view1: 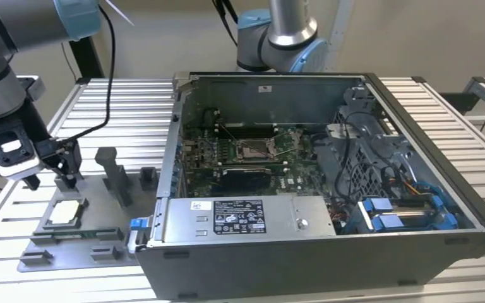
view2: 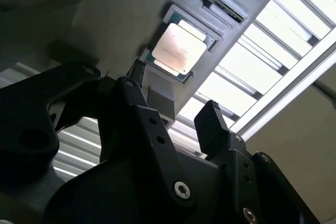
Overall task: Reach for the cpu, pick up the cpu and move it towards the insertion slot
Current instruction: 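Pick up the cpu and move it towards the insertion slot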
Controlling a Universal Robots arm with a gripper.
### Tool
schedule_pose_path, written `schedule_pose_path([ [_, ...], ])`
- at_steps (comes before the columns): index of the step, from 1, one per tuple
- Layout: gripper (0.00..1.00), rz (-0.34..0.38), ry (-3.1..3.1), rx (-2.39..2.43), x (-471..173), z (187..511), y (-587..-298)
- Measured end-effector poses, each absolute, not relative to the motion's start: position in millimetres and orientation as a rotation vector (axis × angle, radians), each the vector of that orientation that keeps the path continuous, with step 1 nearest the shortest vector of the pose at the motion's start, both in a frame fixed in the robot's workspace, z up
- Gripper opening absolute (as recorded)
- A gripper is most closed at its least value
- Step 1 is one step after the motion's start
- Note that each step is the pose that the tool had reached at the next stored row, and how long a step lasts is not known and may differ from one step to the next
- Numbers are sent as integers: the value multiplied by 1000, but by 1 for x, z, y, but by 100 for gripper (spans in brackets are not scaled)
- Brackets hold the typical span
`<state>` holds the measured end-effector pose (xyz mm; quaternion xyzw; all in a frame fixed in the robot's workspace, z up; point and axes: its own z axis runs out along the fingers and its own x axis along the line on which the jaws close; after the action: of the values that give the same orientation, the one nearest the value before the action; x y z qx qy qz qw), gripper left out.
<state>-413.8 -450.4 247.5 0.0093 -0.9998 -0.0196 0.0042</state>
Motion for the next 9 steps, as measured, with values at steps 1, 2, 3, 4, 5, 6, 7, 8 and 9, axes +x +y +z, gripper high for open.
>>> schedule_pose_path([
  [1, 100, -61, -3132, 29, -414, 246, -451],
  [2, 100, -61, -3132, 29, -414, 244, -451],
  [3, 100, -61, -3132, 29, -414, 242, -451],
  [4, 100, -61, -3132, 29, -414, 241, -451],
  [5, 100, -61, -3132, 29, -414, 239, -452],
  [6, 100, -61, -3131, 28, -414, 238, -453],
  [7, 100, -61, -3131, 27, -414, 236, -453],
  [8, 100, -62, -3131, 27, -414, 235, -454],
  [9, 100, -62, -3130, 26, -414, 233, -454],
])
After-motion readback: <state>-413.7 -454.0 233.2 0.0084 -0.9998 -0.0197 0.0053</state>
